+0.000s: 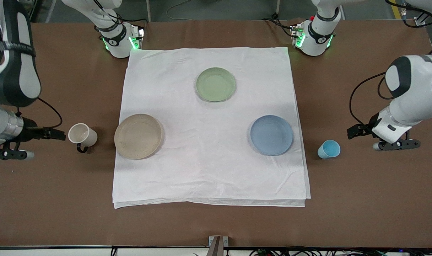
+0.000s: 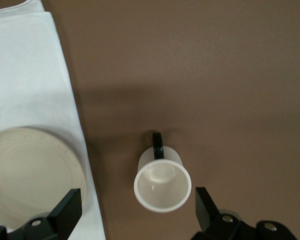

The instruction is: Place blue cup in blue plate and white mug in gray plate

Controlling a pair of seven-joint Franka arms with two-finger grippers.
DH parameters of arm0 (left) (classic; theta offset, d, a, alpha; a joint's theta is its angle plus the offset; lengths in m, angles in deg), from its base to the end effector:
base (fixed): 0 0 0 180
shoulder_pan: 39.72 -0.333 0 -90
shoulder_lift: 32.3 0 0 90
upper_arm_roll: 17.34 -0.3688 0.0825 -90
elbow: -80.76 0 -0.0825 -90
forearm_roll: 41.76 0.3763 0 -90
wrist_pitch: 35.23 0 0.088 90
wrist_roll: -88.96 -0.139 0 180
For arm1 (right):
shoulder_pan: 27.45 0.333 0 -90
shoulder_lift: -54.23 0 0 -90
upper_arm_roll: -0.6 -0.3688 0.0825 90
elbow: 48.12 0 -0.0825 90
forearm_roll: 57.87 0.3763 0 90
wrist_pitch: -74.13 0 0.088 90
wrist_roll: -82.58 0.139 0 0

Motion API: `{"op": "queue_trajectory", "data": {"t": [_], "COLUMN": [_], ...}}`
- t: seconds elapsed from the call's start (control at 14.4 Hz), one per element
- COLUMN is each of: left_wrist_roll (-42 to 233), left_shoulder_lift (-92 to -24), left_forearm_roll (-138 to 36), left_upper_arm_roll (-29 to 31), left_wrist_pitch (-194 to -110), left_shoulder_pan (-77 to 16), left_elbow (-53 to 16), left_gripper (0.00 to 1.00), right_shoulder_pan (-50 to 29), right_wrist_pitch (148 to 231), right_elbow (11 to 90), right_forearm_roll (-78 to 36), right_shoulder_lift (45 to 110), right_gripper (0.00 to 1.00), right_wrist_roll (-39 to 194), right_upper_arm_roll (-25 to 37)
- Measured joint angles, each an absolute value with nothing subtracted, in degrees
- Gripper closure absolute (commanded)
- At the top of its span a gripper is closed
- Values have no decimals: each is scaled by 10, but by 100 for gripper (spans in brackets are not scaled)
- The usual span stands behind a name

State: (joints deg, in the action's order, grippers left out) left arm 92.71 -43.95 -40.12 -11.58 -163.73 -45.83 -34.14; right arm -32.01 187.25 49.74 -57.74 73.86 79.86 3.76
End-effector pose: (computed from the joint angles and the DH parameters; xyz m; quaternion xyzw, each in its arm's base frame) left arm 0.5993 0.0075 0.3844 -0.9994 -0.0283 -0.0176 0.0007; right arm 0.6452 -0.0838 0.4071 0.9983 -0.0428 -0.0385 0.0048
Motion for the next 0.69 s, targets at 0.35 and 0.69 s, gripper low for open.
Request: {"op": "queue_trajectory", "data": {"t": [0.35, 0.69], "left_wrist_roll": [927, 929], "left_shoulder_lift": [-507, -554], "left_forearm_roll": [-401, -401], "left_upper_arm_roll": [-116, -110], "left_wrist_pitch": [-1738, -1776], "left_shoulder_pan": [-477, -473], "left_elbow": [-380, -374], "left_gripper": [29, 46], "right_shoulder_pan": [-328, -330], "right_wrist_pitch": [2141, 2163], "right_elbow": [674, 701], "right_forearm_roll": [-569, -569], "right_shoulder_lift": [776, 787], "right_gripper": [16, 100], "right_wrist_roll": [798, 768], "right_upper_arm_roll": [36, 36]}}
